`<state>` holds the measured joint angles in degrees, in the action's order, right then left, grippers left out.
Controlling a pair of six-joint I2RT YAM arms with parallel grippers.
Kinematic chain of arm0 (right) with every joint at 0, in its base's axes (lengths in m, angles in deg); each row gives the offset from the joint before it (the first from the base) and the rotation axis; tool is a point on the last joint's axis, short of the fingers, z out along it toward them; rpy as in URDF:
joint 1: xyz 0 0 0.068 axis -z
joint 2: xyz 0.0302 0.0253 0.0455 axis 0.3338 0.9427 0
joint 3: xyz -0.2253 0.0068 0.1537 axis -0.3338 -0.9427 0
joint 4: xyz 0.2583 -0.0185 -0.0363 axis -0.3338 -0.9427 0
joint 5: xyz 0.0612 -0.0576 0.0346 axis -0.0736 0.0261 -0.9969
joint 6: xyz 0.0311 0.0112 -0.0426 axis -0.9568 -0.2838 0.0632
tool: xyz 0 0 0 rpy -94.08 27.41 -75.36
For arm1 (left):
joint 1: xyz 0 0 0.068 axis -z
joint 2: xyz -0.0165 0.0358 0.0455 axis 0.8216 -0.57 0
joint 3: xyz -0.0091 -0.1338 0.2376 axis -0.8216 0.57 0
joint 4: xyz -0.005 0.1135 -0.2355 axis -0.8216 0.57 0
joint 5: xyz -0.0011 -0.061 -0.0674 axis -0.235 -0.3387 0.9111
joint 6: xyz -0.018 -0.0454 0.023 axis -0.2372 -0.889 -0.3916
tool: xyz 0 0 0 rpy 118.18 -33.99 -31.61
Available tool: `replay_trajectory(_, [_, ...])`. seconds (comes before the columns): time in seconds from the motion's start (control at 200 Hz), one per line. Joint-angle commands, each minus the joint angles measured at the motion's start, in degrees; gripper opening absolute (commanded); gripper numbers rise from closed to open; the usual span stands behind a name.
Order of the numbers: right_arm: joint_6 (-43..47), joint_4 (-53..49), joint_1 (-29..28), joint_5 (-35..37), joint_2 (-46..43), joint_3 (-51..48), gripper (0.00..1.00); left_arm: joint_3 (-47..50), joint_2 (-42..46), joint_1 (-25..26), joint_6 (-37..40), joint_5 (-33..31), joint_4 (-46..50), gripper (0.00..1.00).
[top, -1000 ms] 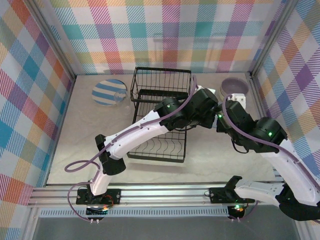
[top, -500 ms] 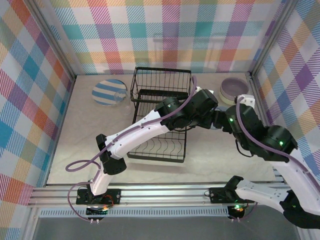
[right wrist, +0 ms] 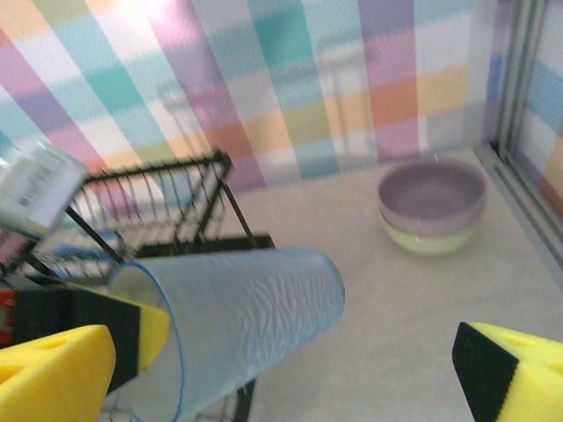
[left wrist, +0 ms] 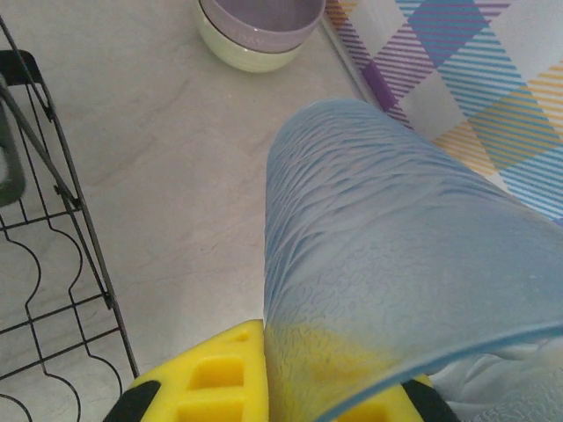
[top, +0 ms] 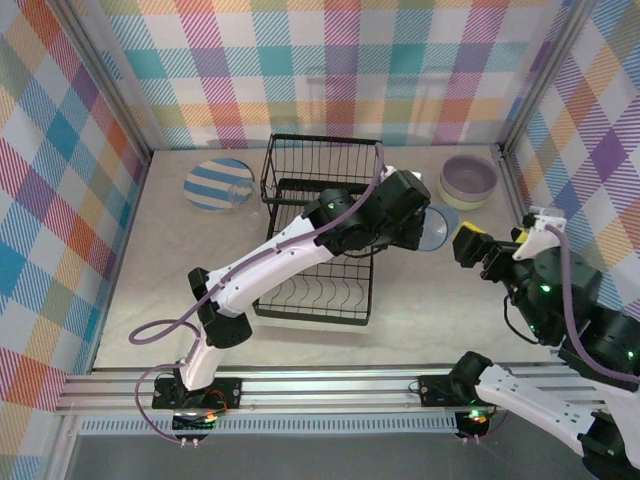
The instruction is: Unload the mixed dishes from the dish rack
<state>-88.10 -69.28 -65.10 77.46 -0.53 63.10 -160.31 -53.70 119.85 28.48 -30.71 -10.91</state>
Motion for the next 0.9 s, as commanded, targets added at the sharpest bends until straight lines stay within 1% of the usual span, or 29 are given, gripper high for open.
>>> replay_trajectory(0.0, [13.51, 17.38, -0.36, 0.01, -1.70, -2.03, 0.99, -2.39, 5.55, -1.59, -1.21, 0.15, 0.40, 0.00])
replay_trajectory(0.05, [17.31, 20.90, -0.36, -0.51, -1.40, -1.84, 0.99, -2.38, 6.72, -2.01, -1.14, 0.16, 0.23, 0.00])
replay_trajectory(0.065, [18.12, 21.48, -0.36, -2.24, -1.20, -1.62, 0.99, -2.43, 7.13, -2.10, -1.12, 0.02, 0.15, 0.00])
replay_trajectory(0.105, [20.02, 22.89, -0.36, -3.27, -0.49, -0.97, 0.99, -2.42, 8.27, -2.26, -1.08, -0.41, -0.02, 0.00])
replay_trajectory(0.245, [22.92, 26.22, -0.36, -6.71, 1.51, -0.74, 0.99, -2.43, 13.55, -3.06, -0.93, -3.28, 0.31, 0.00])
replay_trajectory(0.36, [23.49, 27.96, -0.36, -8.79, 2.83, -1.88, 0.99, -2.34, 19.02, -3.43, 0.59, -8.95, 1.51, 0.00])
replay_trajectory(0.535, [23.74, 28.87, -0.36, -11.23, 5.54, -2.44, 0.99, -2.25, 26.90, -3.84, 3.44, -19.81, 4.43, 0.00])
replay_trajectory(0.72, [23.88, 31.07, -0.32, -11.26, 7.53, -4.33, 0.99, -1.82, 33.71, -4.43, 5.68, -31.93, 8.67, 0.00])
replay_trajectory(0.78, [23.49, 31.73, -0.29, -11.41, 8.20, -4.92, 0.99, -1.82, 35.21, -4.89, 6.09, -34.52, 10.30, 0.00])
replay_trajectory(0.895, [22.78, 30.61, -0.36, -13.87, 10.87, -4.04, 0.99, -1.94, 37.01, -6.06, 5.60, -38.33, 13.28, 0.00])
